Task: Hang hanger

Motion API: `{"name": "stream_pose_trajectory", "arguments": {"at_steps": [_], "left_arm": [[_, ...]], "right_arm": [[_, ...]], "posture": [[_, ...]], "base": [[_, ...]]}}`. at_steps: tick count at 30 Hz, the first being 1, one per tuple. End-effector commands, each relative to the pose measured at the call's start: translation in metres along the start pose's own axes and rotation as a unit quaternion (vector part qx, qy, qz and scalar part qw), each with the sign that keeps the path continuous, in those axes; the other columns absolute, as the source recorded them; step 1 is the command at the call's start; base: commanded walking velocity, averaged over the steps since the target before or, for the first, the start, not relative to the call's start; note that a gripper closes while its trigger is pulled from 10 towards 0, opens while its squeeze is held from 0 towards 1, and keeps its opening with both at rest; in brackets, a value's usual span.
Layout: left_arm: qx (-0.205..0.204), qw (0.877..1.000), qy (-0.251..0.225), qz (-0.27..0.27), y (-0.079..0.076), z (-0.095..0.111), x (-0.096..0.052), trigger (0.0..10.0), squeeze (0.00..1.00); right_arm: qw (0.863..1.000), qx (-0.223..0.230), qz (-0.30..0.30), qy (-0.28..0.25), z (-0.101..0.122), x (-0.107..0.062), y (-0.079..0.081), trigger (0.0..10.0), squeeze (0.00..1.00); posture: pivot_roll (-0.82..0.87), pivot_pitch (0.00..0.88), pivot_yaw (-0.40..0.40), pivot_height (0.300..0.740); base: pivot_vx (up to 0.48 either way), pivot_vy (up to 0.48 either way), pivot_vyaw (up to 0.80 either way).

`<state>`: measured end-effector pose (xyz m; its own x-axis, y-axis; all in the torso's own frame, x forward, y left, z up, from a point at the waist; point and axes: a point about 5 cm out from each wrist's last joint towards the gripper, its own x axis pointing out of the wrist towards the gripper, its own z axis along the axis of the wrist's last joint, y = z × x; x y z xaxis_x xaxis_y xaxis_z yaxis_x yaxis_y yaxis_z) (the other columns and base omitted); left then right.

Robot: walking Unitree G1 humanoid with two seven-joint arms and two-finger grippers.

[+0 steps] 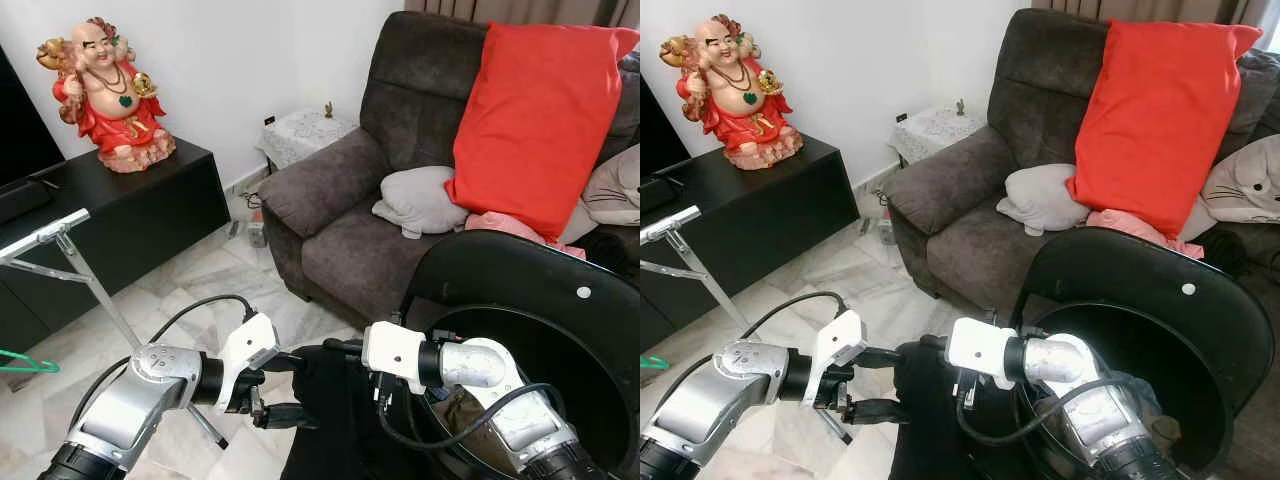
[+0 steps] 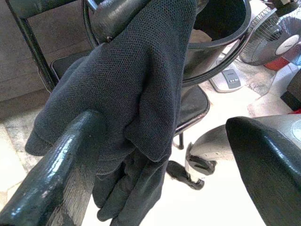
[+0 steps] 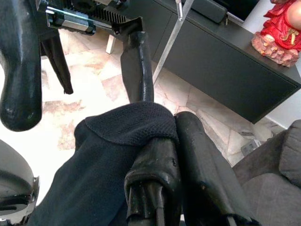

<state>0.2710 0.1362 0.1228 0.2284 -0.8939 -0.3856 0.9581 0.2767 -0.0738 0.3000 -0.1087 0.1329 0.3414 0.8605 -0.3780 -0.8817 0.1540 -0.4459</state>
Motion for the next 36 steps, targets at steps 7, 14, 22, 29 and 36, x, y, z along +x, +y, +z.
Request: {"name": "stream_pose_trajectory", "arguments": {"at_steps": [7, 14, 22, 29, 36], "left_arm": [[0.004, 0.999, 0.026, 0.036, 0.003, -0.006, 0.006, 10.0, 1.00], [0.015, 0.995, 0.029, 0.099, 0.013, -0.005, 0.012, 10.0, 0.00], [0.010, 0.995, 0.023, 0.098, 0.011, -0.005, 0.017, 10.0, 0.00], [0.010, 0.994, 0.011, 0.107, 0.013, -0.002, 0.022, 10.0, 0.00], [0.006, 0.994, 0.005, 0.105, 0.012, -0.001, 0.024, 1.3, 0.00]], "right_arm": [[0.999, -0.026, -0.016, -0.030, 0.017, 0.002, -0.010, 0.0, 0.00], [0.999, -0.028, -0.021, -0.039, 0.022, 0.003, -0.014, 0.0, 0.00], [0.998, -0.032, -0.021, -0.046, 0.026, 0.006, -0.015, 0.0, 0.00], [0.997, -0.036, -0.023, -0.065, 0.035, 0.009, -0.017, 0.0, 0.00], [0.997, -0.037, -0.026, -0.065, 0.035, 0.009, -0.018, 0.0, 0.00]], "posture": [[0.02, 0.049, 0.090, 0.740], [0.02, 0.047, 0.089, 0.740], [0.02, 0.046, 0.089, 0.740], [0.02, 0.046, 0.089, 0.740], [0.02, 0.047, 0.090, 0.740]], "base": [[0.000, 0.000, 0.00], [0.000, 0.000, 0.00], [0.000, 0.000, 0.00], [0.000, 0.000, 0.00], [0.000, 0.000, 0.00]]}}
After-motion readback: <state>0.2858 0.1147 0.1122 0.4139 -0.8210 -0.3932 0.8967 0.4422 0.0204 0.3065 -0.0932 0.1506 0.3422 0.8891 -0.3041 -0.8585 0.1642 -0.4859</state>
